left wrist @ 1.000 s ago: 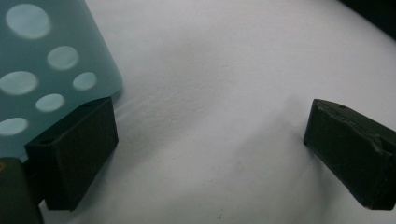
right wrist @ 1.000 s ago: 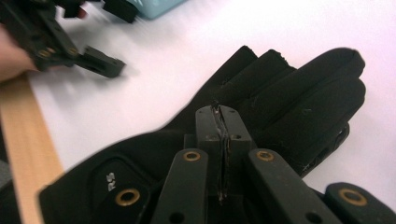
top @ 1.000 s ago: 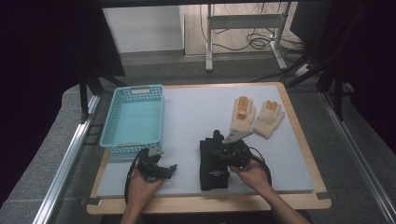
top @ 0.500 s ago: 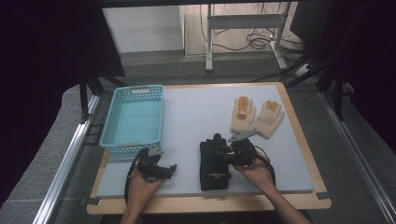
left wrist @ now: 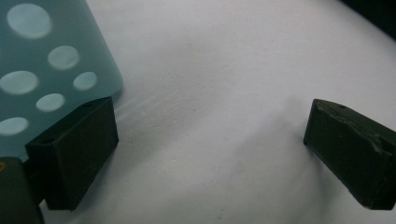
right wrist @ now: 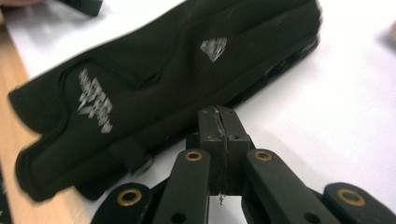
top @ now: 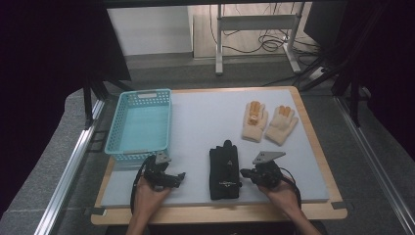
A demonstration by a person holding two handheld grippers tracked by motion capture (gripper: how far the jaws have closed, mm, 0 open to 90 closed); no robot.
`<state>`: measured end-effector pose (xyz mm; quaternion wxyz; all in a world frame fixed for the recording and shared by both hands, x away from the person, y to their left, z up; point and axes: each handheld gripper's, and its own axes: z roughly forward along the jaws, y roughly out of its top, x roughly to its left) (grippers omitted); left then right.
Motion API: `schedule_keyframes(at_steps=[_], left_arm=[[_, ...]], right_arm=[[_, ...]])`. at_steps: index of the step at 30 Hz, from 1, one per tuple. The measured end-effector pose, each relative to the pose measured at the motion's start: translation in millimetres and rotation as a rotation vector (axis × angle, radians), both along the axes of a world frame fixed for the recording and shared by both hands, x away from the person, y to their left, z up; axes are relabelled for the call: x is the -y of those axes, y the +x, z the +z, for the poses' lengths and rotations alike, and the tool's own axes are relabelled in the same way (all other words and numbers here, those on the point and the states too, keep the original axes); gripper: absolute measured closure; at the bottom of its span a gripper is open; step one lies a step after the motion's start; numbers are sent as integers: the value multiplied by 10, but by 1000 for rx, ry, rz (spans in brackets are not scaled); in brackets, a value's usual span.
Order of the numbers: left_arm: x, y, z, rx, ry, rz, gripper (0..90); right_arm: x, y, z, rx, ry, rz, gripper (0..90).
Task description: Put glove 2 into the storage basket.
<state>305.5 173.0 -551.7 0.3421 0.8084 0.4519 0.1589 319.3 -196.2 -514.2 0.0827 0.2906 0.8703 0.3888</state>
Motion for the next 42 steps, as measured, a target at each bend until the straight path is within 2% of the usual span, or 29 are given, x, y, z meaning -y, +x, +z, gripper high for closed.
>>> schedule_keyframes(at_steps=[6,7,12,14,18,23,32,42], left_arm=[[-2,-1,0,2,-2,2,35],[-3,-1,1,1,-3,4,37],[-12,1,5,1,-2,0,40],[-19,4,7,-1,7,13,29],[-65,6,8,-12,17,32,0],[-126,-3,1,-13,15,32,0],[-136,-5,-4,-13,11,29,0],[-145,5,-7,-14,6,22,0]], right_arm=[[-28,-79,-142,-25,-12,24,883],[-39,-85,-155,-24,-1,27,883],[-113,-90,-163,-25,2,40,883],[-154,-95,-163,-24,0,53,883],[-248,-97,-171,-26,0,74,882],[-378,-87,-176,-18,-7,93,877],[-620,-53,-180,-21,-16,118,872],[-948,-30,-193,-3,-27,164,858]])
